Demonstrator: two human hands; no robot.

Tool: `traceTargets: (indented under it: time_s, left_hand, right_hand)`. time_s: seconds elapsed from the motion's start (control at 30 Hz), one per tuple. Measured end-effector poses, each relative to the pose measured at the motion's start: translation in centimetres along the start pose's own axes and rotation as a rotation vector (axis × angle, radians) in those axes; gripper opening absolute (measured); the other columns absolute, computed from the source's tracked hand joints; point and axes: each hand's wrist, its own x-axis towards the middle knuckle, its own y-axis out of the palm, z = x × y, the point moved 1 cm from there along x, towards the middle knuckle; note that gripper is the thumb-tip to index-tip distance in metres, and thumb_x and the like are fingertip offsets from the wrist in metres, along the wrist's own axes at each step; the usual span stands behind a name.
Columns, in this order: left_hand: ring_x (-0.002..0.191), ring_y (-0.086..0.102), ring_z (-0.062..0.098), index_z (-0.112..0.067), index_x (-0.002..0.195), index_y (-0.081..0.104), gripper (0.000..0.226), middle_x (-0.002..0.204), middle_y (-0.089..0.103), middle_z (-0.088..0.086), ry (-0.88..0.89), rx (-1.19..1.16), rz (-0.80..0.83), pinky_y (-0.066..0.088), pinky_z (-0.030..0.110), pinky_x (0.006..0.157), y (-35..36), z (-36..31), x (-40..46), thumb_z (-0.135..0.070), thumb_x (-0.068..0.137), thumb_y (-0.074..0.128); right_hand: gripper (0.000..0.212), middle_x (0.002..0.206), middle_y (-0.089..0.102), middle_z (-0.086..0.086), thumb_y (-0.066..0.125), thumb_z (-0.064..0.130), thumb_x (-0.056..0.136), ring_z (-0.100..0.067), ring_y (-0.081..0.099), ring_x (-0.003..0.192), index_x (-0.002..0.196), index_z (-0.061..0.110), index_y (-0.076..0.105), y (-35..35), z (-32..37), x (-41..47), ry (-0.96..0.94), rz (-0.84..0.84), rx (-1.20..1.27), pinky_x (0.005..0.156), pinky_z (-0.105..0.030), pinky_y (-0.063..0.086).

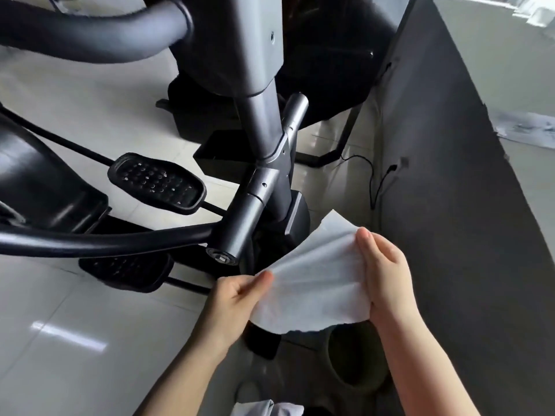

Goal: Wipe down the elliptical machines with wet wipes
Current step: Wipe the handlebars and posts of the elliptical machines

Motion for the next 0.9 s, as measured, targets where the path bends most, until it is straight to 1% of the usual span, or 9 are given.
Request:
traceTargets:
  time_s: [0.13, 0.3, 0.4, 0.47, 0.53, 0.6, 0.73, 0.83, 0.9]
  left_hand:
    - [0.068, 0.060, -0.001, -0.024, 0.074, 0.072, 0.021, 0.069, 0.066, -0.013, 0.063, -0.157, 0.168, 0.048, 0.016, 0.064, 1.6, -1.7, 1.6, -0.045, 0.073, 0.069]
    - [0.080, 0.065, 0.003, -0.048, 0.084, 0.070, 0.012, 0.081, 0.070, -0.016, 0.139, -0.208, 0.034, 0.056, 0.040, 0.077, 4.1, -4.3, 4.6, -0.050, 0.073, 0.067]
    - [0.087, 0.063, 0.013, -0.035, 0.089, 0.070, 0.030, 0.087, 0.069, -0.007, 0.135, -0.239, -0.055, 0.050, 0.057, 0.090, 5.2, -4.7, 6.1, -0.061, 0.078, 0.059]
    - [0.107, 0.061, 0.015, -0.026, 0.103, 0.069, 0.057, 0.107, 0.070, -0.002, 0.087, -0.318, -0.092, 0.046, 0.061, 0.099, 5.7, -4.3, 7.1, -0.074, 0.075, 0.057]
    - [0.123, 0.058, 0.018, -0.025, 0.122, 0.066, 0.084, 0.126, 0.066, -0.001, 0.015, -0.380, -0.080, 0.041, 0.056, 0.107, 5.9, -4.2, 8.2, -0.088, 0.066, 0.057]
    - [0.126, 0.057, 0.021, -0.025, 0.126, 0.064, 0.091, 0.130, 0.065, 0.000, -0.008, -0.371, -0.025, 0.038, 0.055, 0.110, 6.4, -4.4, 9.6, -0.091, 0.064, 0.055]
    - [0.116, 0.063, 0.014, -0.026, 0.113, 0.067, 0.049, 0.116, 0.071, -0.008, 0.099, -0.315, -0.090, 0.046, 0.055, 0.103, 8.7, -6.0, 13.7, -0.060, 0.077, 0.064]
    - [0.112, 0.065, 0.013, -0.030, 0.126, 0.054, 0.048, 0.120, 0.067, -0.013, 0.240, -0.224, -0.125, 0.055, 0.041, 0.092, 10.7, -6.8, 18.5, -0.046, 0.082, 0.063]
    - [0.110, 0.064, 0.008, -0.036, 0.131, 0.048, 0.054, 0.122, 0.063, -0.017, 0.324, -0.091, -0.231, 0.056, 0.029, 0.088, 11.8, -6.9, 22.5, -0.051, 0.081, 0.059]
  right_hand:
    - [0.043, 0.075, 0.046, -0.009, 0.057, 0.028, 0.098, -0.018, 0.045, 0.075, 0.085, -0.013, 0.051, -0.3, 1.1, 1.3, -0.055, -0.111, 0.022, 0.072, -0.035, 0.038]
    - [0.028, 0.072, 0.053, 0.000, 0.062, 0.030, 0.094, -0.018, 0.050, 0.073, 0.067, 0.022, 0.062, -2.6, 3.2, 2.7, -0.092, -0.165, 0.010, 0.066, -0.034, 0.039]
    - [0.027, 0.081, 0.051, -0.003, 0.057, 0.035, 0.095, -0.021, 0.047, 0.079, 0.070, 0.026, 0.060, -3.4, 3.0, 3.6, -0.043, -0.177, 0.060, 0.070, -0.038, 0.036]
    - [0.024, 0.086, 0.049, -0.001, 0.055, 0.037, 0.097, -0.021, 0.045, 0.081, 0.079, 0.022, 0.060, -3.1, 2.5, 4.5, 0.038, -0.185, 0.104, 0.073, -0.039, 0.034]
    - [0.022, 0.088, 0.052, -0.001, 0.054, 0.037, 0.098, -0.021, 0.048, 0.081, 0.086, 0.020, 0.062, -2.3, 2.1, 6.0, 0.149, -0.150, 0.148, 0.073, -0.039, 0.038]
    - [0.025, 0.086, 0.060, -0.005, 0.056, 0.036, 0.098, -0.023, 0.058, 0.080, 0.083, 0.018, 0.065, -1.4, 2.4, 8.2, 0.241, -0.093, 0.229, 0.076, -0.039, 0.049]
    - [0.039, 0.106, 0.067, -0.014, 0.057, 0.033, 0.098, -0.026, 0.067, 0.096, 0.116, -0.001, 0.065, -0.4, 3.8, 15.1, 0.311, 0.031, 0.398, 0.089, -0.041, 0.054]
    - [0.044, 0.118, 0.069, -0.014, 0.054, 0.035, 0.098, -0.029, 0.067, 0.108, 0.124, 0.001, 0.064, 0.3, 5.2, 23.1, 0.280, 0.106, 0.478, 0.092, -0.043, 0.054]
    - [0.036, 0.116, 0.071, -0.008, 0.057, 0.036, 0.096, -0.025, 0.068, 0.107, 0.116, 0.008, 0.070, 1.0, 6.5, 29.2, 0.228, 0.153, 0.508, 0.094, -0.043, 0.053]
